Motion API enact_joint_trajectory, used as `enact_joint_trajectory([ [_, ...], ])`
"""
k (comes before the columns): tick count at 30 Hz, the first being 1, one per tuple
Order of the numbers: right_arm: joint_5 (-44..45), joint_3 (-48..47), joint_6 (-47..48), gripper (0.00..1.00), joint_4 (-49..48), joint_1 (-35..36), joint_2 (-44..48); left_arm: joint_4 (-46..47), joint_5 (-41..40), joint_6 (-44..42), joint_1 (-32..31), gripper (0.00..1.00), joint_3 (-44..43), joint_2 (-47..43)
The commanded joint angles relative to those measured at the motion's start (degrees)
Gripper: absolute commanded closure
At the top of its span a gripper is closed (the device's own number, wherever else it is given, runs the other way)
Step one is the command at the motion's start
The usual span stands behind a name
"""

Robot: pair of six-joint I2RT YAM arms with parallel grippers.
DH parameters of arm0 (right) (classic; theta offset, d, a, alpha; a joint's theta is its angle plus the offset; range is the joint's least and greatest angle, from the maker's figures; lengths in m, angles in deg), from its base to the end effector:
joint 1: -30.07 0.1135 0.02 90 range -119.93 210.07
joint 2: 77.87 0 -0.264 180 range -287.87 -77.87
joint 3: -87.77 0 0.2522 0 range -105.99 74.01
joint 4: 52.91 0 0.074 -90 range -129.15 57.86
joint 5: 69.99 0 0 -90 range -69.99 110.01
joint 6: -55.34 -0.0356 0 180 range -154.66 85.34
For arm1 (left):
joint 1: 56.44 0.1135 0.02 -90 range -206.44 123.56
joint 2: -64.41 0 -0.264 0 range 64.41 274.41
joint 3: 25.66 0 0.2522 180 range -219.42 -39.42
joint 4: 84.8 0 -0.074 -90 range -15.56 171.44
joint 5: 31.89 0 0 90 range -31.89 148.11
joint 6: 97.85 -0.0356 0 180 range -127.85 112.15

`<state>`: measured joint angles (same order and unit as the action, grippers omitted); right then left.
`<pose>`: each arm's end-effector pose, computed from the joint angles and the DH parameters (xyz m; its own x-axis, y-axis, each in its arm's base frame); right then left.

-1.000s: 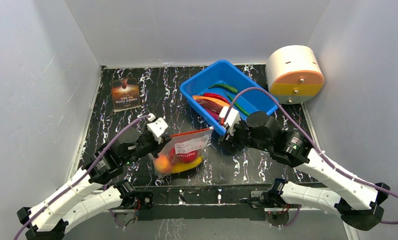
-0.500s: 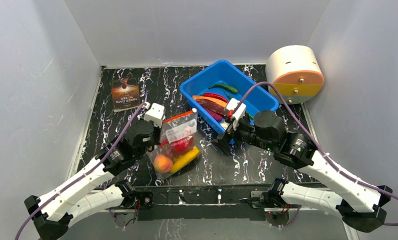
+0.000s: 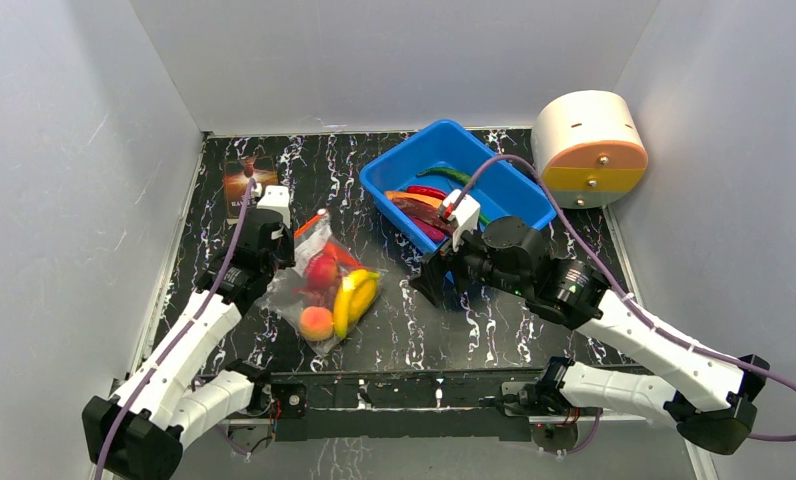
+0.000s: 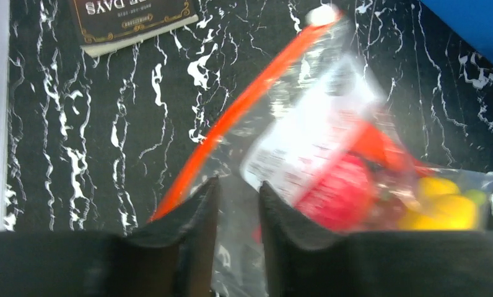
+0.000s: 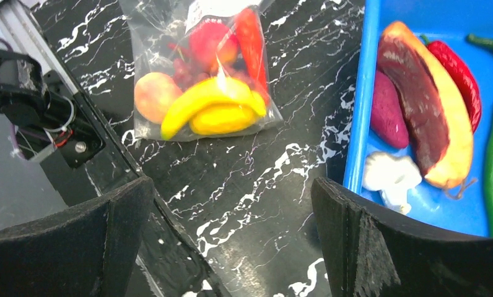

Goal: Place the food in the zip-top bag and seal the zipper
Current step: Place the zipper food storage bag at the center of the board, then reset both arms

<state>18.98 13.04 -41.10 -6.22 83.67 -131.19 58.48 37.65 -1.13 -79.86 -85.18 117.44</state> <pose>0.1159 0.1583 0.3705 -0.3432 -0.2765 -0.8977 -0.7808 0.6151 0.1090 0.1927 -0.0699 0.2989 -0.4700 0.0841 -0.8787 0.0405 0.9965 0.0737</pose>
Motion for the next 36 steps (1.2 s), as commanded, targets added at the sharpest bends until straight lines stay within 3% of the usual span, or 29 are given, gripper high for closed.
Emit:
enact_joint_trajectory([
  [1, 6.50, 1.10, -9.20, 0.02, -3.95, -0.03, 1.07, 0.05, 2.89, 1.86, 2.19, 0.56, -2.74, 0.97],
  [3, 8.62, 4.06, -15.01, 0.02, -6.93, 0.01, 2.36, -0.79, 4.99, 2.58, 2.23, 0.36, -3.79, 0.90],
  [8, 11.33, 8.70, -21.14, 0.02, -10.59, 0.01, 5.15, -4.16, 14.13, 3.74, 2.22, 0.02, -7.64, -0.24],
  [17, 17.76, 5.41, -21.26, 0.02, -7.99, 0.00, 5.67, -2.74, 32.67, 11.41, 2.23, 0.02, -11.12, -5.12],
  [22, 17.98, 2.97, -22.71, 0.02, -7.40, -0.05, 6.37, 1.04, 38.23, 13.20, 2.24, 0.02, -11.80, -8.27],
  [36, 19.71, 2.90, -23.44, 0.02, -7.98, -0.02, 8.45, 5.01, 36.81, 16.34, 2.24, 0.02, -9.87, -13.25],
])
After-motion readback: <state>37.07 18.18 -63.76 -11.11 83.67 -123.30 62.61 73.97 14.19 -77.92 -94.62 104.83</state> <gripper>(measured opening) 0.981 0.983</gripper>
